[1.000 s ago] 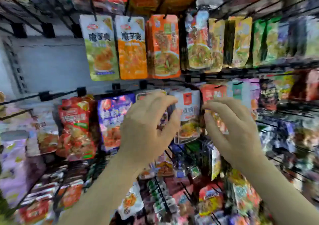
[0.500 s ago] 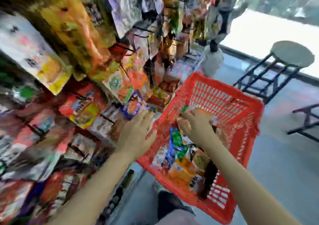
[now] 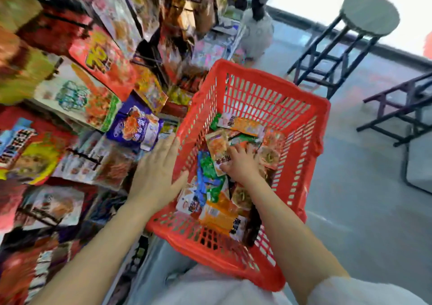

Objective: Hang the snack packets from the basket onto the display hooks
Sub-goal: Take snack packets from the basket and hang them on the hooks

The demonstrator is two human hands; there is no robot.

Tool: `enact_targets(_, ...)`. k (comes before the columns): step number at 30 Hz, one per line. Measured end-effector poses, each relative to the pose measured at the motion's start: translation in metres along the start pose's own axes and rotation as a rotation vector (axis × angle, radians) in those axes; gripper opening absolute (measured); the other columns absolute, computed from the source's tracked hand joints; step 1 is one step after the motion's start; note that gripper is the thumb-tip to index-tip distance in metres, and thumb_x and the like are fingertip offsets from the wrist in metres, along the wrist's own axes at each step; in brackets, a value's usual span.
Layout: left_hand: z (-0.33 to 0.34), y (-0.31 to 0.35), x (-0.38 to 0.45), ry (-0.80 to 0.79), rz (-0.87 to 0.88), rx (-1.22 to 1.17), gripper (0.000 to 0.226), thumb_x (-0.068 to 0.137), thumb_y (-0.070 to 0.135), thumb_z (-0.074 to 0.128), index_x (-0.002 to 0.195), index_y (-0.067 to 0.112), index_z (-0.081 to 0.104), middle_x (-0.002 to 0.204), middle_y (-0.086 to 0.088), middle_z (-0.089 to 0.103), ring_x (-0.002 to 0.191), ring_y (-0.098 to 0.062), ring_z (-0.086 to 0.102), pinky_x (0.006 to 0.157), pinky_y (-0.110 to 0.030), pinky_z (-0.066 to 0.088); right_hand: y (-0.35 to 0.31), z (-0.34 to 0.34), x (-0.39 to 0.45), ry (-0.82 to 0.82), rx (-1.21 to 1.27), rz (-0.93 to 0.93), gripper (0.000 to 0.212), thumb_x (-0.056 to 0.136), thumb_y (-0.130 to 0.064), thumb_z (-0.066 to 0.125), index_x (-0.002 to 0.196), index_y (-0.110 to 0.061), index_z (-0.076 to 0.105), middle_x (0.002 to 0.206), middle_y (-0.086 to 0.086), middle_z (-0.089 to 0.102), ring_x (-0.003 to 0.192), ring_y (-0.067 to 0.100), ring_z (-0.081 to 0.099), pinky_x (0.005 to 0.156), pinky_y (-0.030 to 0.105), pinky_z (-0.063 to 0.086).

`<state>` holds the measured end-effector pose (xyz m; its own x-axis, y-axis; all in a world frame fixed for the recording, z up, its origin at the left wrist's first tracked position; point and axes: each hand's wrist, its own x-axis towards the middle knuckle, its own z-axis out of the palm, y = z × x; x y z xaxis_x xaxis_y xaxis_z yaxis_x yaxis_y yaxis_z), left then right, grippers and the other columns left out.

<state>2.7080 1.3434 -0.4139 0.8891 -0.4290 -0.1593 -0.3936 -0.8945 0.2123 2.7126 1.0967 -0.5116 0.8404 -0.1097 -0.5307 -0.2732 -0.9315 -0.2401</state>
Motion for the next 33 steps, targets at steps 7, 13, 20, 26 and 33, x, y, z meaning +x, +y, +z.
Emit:
enact_targets(7,0.0,-0.004,0.007,-0.026,-0.02,-0.064,0.081,0.091,0.057,0.032,0.16,0.014,0.022,0.166,-0.005,0.025,0.15,-0.029,0.028,0.116,-0.057,0.035,-0.005,0.0,0.016,0.145,0.145,0.121,0.084,0.091,-0.057,0.062,0.157,-0.025,0.022,0.163,0.014,0.019,0.151,0.038,0.013,0.117,0.059,0.019)
enact_targets(13,0.002,-0.003,0.004,-0.069,-0.053,-0.077,0.085,0.091,0.066,0.018,0.161,0.026,-0.011,0.168,0.011,-0.012,0.156,-0.015,-0.004,0.124,-0.047,0.011,-0.02,0.013,0.015,0.119,0.228,0.058,0.079,0.097,-0.026,0.066,0.158,-0.008,0.019,0.167,0.018,0.005,0.154,0.037,0.008,0.123,0.05,0.023)
enact_targets(20,-0.002,0.002,0.004,-0.086,-0.072,-0.11,0.086,0.098,0.056,0.04,0.161,0.026,-0.01,0.168,0.01,-0.013,0.156,-0.015,-0.006,0.124,-0.045,0.008,-0.039,0.004,0.006,0.183,0.369,-0.153,0.058,0.101,-0.037,0.059,0.149,-0.009,0.043,0.163,0.013,0.025,0.147,0.032,0.03,0.115,0.044,0.034)
enact_targets(26,-0.002,0.002,0.002,-0.091,-0.08,-0.131,0.085,0.099,0.055,0.042,0.161,0.025,-0.007,0.168,0.009,-0.011,0.156,-0.016,-0.005,0.124,-0.046,0.008,-0.005,-0.003,0.01,0.121,0.132,0.105,0.115,0.077,-0.065,0.074,0.157,-0.006,0.017,0.16,0.02,0.025,0.149,0.037,0.021,0.122,0.05,0.023)
enact_targets(33,-0.003,0.003,0.002,-0.078,-0.076,-0.133,0.085,0.098,0.054,0.045,0.162,0.023,-0.003,0.169,0.007,-0.005,0.156,-0.016,-0.001,0.124,-0.044,0.011,-0.016,0.013,0.002,0.127,0.102,0.121,0.116,0.08,-0.054,0.078,0.156,0.002,0.011,0.155,0.026,0.023,0.145,0.04,0.023,0.119,0.046,0.025)
